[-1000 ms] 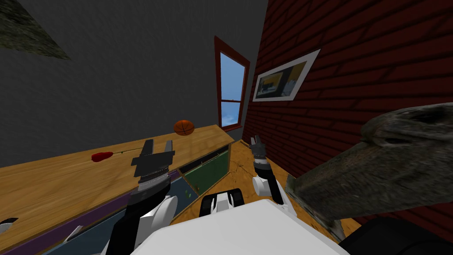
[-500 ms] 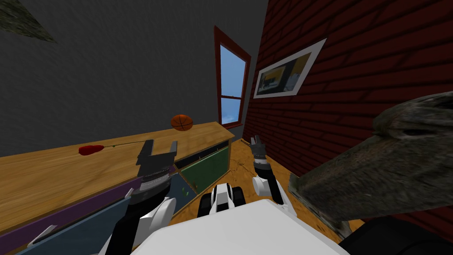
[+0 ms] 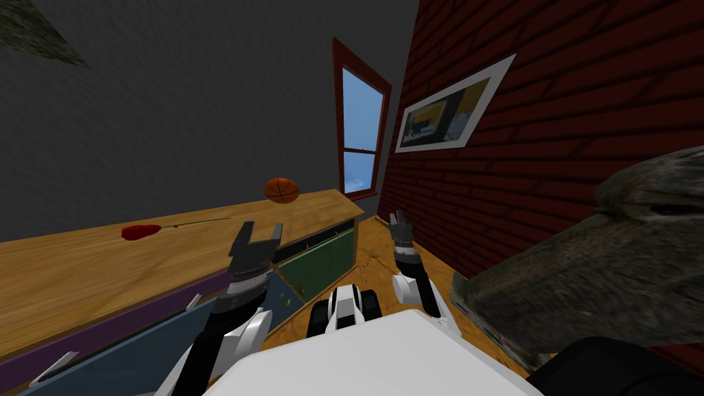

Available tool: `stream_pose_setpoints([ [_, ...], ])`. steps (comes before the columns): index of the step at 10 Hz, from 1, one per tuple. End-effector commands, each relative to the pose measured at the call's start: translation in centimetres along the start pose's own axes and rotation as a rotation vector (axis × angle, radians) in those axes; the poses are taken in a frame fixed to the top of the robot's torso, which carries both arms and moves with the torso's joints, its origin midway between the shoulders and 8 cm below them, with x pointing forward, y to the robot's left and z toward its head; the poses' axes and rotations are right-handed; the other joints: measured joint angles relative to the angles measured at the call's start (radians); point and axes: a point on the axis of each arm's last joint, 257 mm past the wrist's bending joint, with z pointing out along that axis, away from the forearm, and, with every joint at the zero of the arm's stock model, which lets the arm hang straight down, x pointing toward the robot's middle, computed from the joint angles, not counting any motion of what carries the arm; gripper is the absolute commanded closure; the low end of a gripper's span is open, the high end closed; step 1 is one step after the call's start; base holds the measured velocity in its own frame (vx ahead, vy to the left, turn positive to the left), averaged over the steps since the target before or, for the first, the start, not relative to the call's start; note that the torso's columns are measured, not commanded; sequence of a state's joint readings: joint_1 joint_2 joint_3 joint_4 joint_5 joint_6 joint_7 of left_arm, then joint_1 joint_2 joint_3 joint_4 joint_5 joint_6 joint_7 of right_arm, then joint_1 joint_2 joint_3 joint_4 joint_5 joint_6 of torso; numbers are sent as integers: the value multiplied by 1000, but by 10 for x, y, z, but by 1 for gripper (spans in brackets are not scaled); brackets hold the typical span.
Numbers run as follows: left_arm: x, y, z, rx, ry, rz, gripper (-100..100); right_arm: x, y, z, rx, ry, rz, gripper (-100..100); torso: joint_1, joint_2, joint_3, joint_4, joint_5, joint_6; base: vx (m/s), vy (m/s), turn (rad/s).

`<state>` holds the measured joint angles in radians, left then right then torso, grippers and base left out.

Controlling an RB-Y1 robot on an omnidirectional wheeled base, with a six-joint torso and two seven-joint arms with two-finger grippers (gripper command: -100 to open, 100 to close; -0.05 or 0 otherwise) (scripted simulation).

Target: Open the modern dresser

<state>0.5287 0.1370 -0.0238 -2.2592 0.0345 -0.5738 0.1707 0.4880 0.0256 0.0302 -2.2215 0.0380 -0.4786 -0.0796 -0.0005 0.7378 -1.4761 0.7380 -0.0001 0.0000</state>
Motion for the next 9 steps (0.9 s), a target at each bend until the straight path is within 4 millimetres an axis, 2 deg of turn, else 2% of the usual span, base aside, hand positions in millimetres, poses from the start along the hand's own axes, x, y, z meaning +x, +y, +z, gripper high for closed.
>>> stream_pose_setpoints([
  [1, -5, 17, -11, -11, 13, -14, -100, 0, 0, 0, 0, 0, 0, 0, 0, 0, 0, 0, 0, 0, 29, -56, 57],
  [9, -23, 69, -47, -56, -22, -63, -100, 0, 0, 0, 0, 0, 0, 0, 0, 0, 0, 0, 0, 0, 23, -50, 38],
])
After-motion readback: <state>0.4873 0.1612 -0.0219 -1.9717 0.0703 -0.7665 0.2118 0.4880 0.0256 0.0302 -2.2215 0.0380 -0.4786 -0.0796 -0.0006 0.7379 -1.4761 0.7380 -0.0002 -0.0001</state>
